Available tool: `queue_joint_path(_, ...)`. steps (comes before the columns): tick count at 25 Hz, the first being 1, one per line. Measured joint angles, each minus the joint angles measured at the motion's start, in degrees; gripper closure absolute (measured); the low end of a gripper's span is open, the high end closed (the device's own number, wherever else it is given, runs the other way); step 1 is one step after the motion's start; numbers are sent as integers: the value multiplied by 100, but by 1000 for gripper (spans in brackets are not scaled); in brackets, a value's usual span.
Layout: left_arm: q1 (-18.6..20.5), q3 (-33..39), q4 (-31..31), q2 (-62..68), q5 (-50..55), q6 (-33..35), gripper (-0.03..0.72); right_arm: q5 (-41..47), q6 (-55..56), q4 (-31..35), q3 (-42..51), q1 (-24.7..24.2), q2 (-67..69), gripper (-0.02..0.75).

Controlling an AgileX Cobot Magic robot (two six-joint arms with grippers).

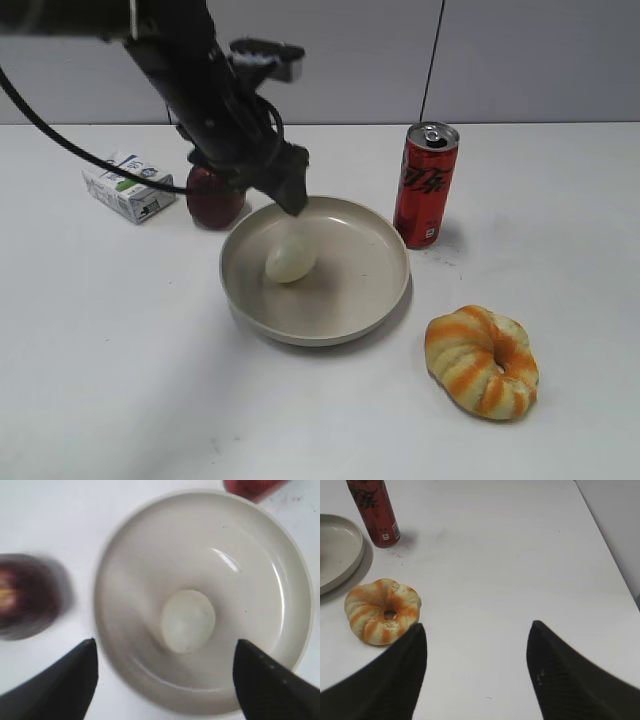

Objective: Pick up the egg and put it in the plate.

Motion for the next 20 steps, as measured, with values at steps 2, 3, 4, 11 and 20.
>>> queue_joint_path(2, 231, -439, 208, -143, 603, -208, 73, 0, 0, 0, 0, 0, 0, 259)
queue_joint_path(3, 375, -645, 316, -189, 916, -336, 79, 0, 0, 0, 0, 0, 0, 259)
queue_joint_path(4, 501, -803, 444, -245, 1198, -470, 87, 0, 0, 0, 0, 0, 0, 259)
queue_joint_path(11, 1624, -956, 1097, -758, 1652, -1165, 109, 0, 0, 0, 0, 0, 0, 259)
queue_joint_path(20, 2526, 323, 1176, -2220, 1666, -1456, 111, 0, 0, 0, 0, 0, 0, 259)
